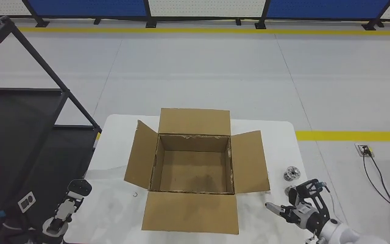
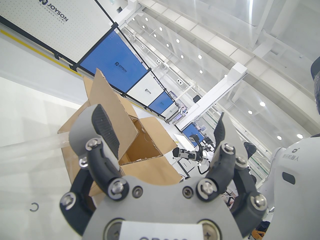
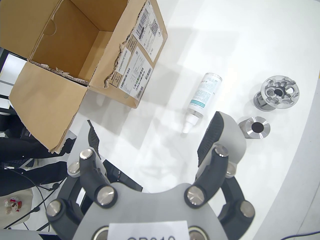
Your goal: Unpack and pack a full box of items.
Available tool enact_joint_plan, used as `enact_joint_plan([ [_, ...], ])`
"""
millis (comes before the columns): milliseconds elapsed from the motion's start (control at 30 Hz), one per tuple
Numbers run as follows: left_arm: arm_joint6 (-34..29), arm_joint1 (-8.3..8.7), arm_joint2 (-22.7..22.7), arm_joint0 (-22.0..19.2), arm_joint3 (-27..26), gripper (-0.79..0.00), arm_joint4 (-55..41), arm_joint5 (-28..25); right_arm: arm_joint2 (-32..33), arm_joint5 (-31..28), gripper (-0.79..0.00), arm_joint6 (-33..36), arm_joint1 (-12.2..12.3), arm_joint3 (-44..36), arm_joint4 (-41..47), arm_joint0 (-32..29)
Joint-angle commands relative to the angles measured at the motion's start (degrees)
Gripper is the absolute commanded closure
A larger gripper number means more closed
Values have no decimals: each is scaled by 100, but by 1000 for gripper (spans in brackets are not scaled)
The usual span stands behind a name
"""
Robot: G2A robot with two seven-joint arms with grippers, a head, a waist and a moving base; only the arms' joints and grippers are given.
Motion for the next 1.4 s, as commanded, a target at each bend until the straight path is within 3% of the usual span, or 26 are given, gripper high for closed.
enact_joint_plan([
  [0,0,0,0,0,0,-785,0,0,0,0,-785,1,0,0,-1,-1],
  [133,0,0,0,0,0,-785,0,0,-20,69,-785,-52,-3,35,-46,5],
  [300,0,0,0,0,0,-785,0,0,-534,453,-785,-220,-2,364,-1018,392],
  [533,0,0,0,0,0,-785,0,0,-1175,510,-785,-383,-2,1112,-2009,974],
  [800,0,0,0,0,0,-785,0,0,-1723,976,-785,-800,-66,1873,-2457,1538],
  [1067,0,0,0,0,0,-785,0,0,-2149,1531,-785,-660,-131,2345,-2878,1986],
  [1367,0,0,0,0,0,-785,0,0,-2382,1760,-680,-475,-189,2809,-2952,2377],
])
